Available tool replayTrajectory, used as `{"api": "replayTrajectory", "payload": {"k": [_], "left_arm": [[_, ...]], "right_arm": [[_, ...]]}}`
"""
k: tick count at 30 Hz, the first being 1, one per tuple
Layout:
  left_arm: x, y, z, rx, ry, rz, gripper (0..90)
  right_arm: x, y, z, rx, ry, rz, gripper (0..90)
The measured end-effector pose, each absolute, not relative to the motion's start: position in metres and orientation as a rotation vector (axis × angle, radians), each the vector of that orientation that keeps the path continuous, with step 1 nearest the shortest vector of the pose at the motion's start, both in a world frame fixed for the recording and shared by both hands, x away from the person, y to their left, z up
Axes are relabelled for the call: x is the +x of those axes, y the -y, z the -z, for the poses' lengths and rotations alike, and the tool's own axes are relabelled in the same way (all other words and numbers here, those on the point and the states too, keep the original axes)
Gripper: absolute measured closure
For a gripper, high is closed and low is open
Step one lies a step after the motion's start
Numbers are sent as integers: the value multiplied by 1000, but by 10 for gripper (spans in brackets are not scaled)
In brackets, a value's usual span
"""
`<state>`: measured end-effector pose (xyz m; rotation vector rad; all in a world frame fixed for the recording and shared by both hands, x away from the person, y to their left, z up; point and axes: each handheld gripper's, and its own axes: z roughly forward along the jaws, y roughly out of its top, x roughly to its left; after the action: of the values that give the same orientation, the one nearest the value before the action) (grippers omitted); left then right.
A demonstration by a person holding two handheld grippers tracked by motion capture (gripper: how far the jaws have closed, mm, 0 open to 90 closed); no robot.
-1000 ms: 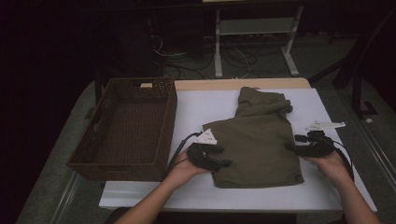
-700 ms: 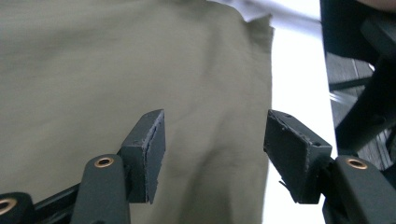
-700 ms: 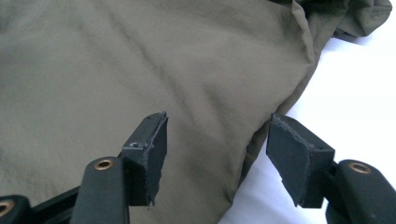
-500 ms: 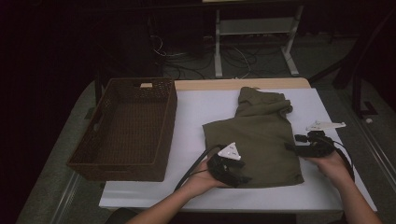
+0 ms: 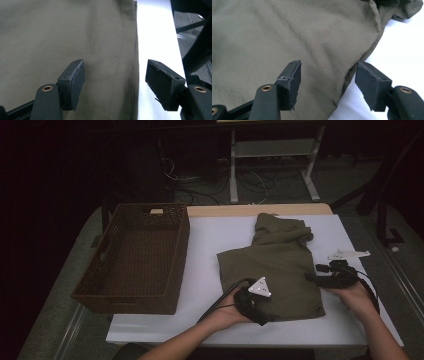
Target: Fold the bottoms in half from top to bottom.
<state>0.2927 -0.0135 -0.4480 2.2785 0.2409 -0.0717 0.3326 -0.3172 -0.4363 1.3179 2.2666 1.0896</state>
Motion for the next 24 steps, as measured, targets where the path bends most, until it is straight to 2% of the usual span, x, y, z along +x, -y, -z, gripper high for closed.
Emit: {"api": "replayTrajectory", "payload": {"k": [15,24], "left_arm": [[282,18,454,2329,-125,-55,434],[284,14,454,2312,-138,-81,684]], "right_arm": [[337,320,438,1334,-2260,-1102,375],[333,320,435,1317,-2251,-1102,375]]}}
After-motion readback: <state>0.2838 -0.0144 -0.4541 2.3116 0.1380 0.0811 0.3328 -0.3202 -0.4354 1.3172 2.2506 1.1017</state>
